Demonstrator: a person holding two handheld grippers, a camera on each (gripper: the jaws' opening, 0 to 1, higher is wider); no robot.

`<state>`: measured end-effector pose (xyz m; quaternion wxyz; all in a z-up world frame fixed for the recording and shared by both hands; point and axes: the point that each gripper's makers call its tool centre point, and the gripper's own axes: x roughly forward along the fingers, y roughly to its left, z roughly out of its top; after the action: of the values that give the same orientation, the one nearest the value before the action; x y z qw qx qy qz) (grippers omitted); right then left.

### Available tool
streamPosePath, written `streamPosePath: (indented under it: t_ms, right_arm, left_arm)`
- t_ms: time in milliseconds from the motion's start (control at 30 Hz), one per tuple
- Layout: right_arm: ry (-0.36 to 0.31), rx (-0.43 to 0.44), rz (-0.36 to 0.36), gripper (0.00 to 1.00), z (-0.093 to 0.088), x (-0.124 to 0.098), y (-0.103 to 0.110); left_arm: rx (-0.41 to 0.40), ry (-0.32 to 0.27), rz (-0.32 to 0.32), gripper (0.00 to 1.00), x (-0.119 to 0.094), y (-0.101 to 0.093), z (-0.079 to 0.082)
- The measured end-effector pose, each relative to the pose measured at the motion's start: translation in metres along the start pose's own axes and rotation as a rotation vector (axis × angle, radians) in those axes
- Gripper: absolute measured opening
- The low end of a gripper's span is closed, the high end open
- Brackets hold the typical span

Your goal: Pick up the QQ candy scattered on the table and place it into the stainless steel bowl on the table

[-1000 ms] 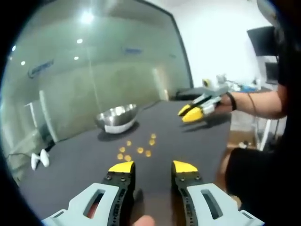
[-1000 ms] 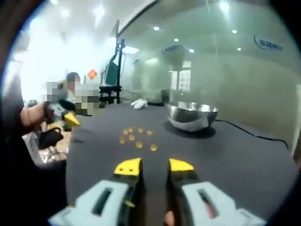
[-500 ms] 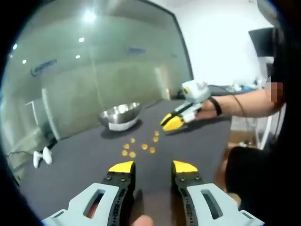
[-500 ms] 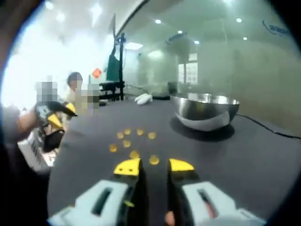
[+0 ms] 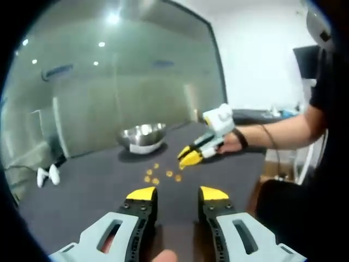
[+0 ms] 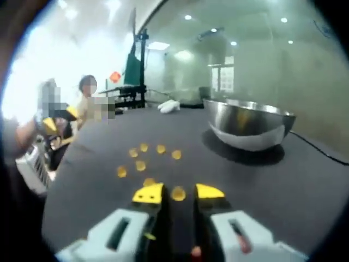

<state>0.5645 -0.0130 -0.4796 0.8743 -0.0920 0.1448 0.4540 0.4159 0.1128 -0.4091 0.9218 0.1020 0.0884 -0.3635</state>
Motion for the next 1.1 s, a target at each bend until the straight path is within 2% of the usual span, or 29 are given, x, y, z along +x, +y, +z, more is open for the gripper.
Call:
streamPosePath:
  t_ms: [267, 367, 533, 600, 667, 700, 900, 1000, 1100]
  right_arm:
    - [-0.004, -0.013, 0.007, 0.21, 0.000, 0.001, 0.000]
    - [-0.006, -0.021, 0.006, 0.19, 0.001, 0.001, 0.002]
    - [-0.007, -0.035, 0.014, 0.10, 0.001, 0.002, 0.004]
    - [-0.006, -0.032, 0.015, 0.10, 0.001, 0.002, 0.004]
    - [-0.005, -0.031, 0.015, 0.10, 0.001, 0.002, 0.004]
    - [-0.006, -0.033, 0.014, 0.10, 0.001, 0.003, 0.004]
    - [-0.002, -0.023, 0.011, 0.10, 0.002, 0.002, 0.003]
    - [-0.028, 0.037, 0.003, 0.10, 0.008, -0.002, 0.000]
    - [-0.033, 0.010, -0.029, 0.10, 0.013, -0.007, -0.007]
  left_arm:
    - [0.006, 0.005, 0.005, 0.32, 0.001, 0.001, -0.001]
    - [0.012, 0.025, 0.017, 0.32, 0.002, 0.002, -0.007]
    - [0.018, 0.042, 0.011, 0.31, 0.003, -0.002, -0.012]
    - [0.023, 0.041, 0.008, 0.31, 0.003, -0.003, -0.010]
    - [-0.038, 0.006, -0.008, 0.31, 0.003, -0.006, -0.001]
    - [-0.041, -0.006, -0.014, 0.31, 0.002, -0.007, 0.002]
    - [0.002, 0.007, -0.014, 0.31, 0.003, -0.009, 0.005]
    - [0.000, -0.001, -0.009, 0.31, 0.003, -0.008, 0.007]
    - [0.002, 0.003, -0.001, 0.31, 0.004, -0.007, 0.007]
